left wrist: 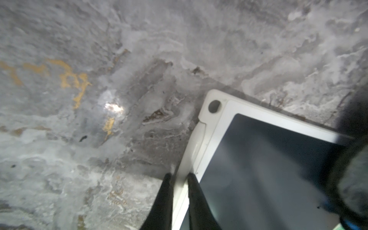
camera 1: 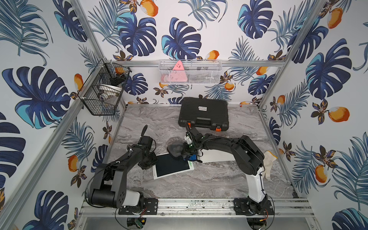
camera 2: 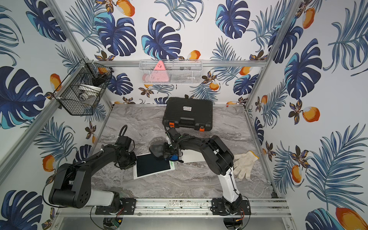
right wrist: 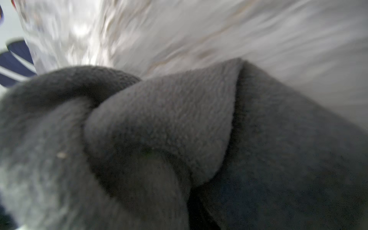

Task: Wipe the drawing tablet
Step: Wipe the dirt from the drawing tablet.

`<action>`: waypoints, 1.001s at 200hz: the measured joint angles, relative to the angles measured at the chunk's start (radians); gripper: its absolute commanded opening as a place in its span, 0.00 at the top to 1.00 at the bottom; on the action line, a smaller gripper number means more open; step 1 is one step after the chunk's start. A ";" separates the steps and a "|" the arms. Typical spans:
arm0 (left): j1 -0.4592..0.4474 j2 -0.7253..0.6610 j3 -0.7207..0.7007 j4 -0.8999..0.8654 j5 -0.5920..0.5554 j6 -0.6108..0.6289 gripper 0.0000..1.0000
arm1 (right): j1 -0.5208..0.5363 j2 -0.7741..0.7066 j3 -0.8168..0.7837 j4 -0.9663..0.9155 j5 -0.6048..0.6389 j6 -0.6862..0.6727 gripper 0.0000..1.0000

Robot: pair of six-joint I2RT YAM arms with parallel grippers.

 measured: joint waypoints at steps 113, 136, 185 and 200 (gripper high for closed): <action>0.000 0.003 0.001 0.001 0.000 0.000 0.84 | 0.010 0.066 0.063 0.026 -0.092 0.026 1.00; 0.000 0.003 0.001 0.001 0.000 0.000 0.84 | -0.085 0.018 -0.010 0.040 -0.121 0.025 1.00; 0.000 0.003 0.002 0.002 -0.001 0.000 0.84 | -0.040 -0.001 0.006 -0.021 0.005 0.002 1.00; 0.000 0.003 0.002 -0.007 -0.023 0.000 0.84 | -0.008 0.019 0.040 -0.017 0.063 0.018 1.00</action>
